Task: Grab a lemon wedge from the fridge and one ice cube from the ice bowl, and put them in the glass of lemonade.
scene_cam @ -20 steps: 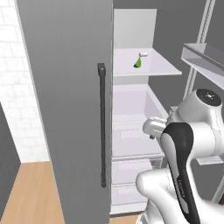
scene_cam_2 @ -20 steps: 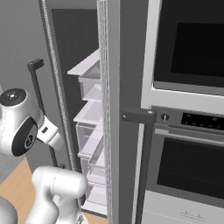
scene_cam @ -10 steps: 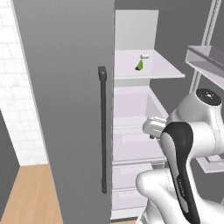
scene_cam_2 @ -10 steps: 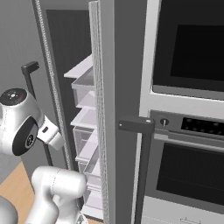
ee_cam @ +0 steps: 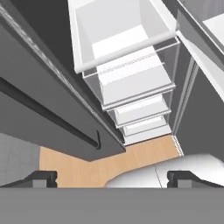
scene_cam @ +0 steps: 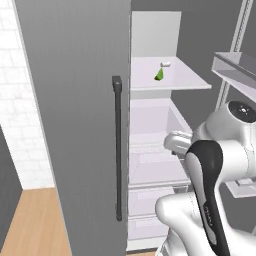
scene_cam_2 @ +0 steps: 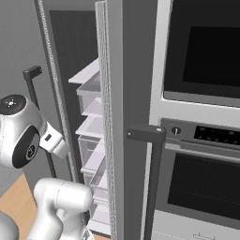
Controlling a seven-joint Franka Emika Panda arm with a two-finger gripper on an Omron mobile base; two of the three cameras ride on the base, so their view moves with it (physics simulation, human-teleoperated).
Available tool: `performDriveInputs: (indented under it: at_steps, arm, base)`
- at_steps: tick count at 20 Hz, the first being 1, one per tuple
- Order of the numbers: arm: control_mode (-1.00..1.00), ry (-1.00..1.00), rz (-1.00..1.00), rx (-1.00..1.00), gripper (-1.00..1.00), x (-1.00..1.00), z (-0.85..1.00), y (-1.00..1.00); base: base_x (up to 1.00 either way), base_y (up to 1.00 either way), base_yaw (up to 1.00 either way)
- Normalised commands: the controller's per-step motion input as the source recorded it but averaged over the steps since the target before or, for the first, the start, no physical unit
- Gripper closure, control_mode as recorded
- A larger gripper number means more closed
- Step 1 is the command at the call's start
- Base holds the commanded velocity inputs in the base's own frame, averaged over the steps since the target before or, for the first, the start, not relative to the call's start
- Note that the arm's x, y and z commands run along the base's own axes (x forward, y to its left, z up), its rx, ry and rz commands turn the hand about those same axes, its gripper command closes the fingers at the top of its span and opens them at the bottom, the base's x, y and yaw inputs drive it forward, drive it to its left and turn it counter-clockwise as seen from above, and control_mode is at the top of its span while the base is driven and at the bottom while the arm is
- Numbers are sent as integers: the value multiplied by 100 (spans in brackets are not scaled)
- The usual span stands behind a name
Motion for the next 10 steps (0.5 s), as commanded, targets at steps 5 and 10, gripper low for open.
performDriveInputs:
  at_steps: [5, 10]
  arm:
    - [-100, -19, 1, 0, -100, 1, 42, 0]
    - [-100, -22, 0, -7, -100, 0, 51, 0]
  base:
    - [0, 0, 0]
    - [0, 0, 0]
